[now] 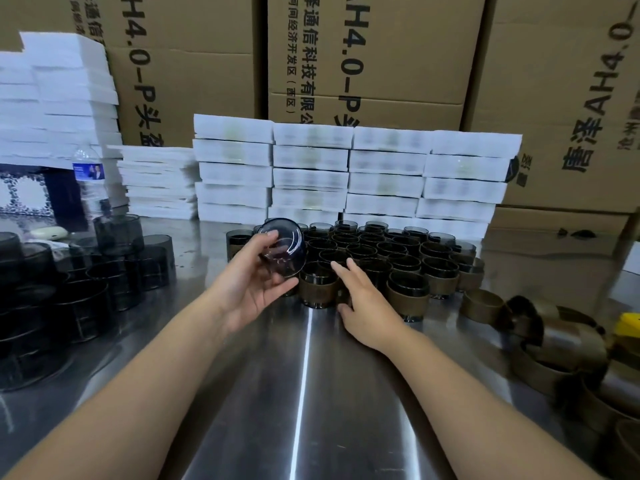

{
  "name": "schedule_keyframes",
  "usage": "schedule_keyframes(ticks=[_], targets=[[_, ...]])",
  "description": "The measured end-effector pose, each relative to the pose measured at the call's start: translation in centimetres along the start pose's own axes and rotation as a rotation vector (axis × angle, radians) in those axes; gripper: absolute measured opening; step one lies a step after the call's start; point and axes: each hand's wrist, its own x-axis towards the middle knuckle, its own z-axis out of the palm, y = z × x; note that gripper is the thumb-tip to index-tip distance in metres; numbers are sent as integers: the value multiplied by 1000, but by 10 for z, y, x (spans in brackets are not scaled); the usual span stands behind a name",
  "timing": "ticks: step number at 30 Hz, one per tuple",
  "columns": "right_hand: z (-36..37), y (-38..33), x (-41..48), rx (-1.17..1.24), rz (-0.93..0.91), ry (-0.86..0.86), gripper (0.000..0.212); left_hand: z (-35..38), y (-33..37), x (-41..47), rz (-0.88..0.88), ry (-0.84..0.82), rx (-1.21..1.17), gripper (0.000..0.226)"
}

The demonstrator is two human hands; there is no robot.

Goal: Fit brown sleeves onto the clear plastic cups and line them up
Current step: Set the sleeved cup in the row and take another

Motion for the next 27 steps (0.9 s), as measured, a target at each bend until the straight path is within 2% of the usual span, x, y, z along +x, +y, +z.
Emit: schedule_keyframes(ticks=[2,5,7,9,10,14,17,20,23,25,27], targets=[[-6,-3,-2,-96,-26,56,63,1,-2,0,0,-14,-78,57],[-25,-17,-7,-266,-27,325,41,-1,-4,0,-44,-75,-127,65],[-43,-24,-11,-327,29,555,29,-2,-8,-1,-97,-138,-115,68],[-61,-23,-14,-383,142,721,30,-2,-13,-3,-148,-197,-111,68],[-69,-18,-15,-407,233,746,35,0,-16,-4,-166,-214,-111,67],[-91,11,-18,-350,674,540,58,5,-26,-9,-211,-263,-76,64],[-97,30,-21,-232,863,421,67,6,-27,-10,-230,-258,-54,65],[-97,43,-20,-144,918,342,68,5,-24,-10,-231,-249,-44,57],[-93,45,-18,-165,925,295,66,4,-23,-10,-233,-250,-52,51],[-93,44,-17,-198,885,343,58,4,-23,-9,-226,-247,-52,50],[-96,40,-18,-204,762,484,41,4,-24,-9,-224,-247,-56,48]])
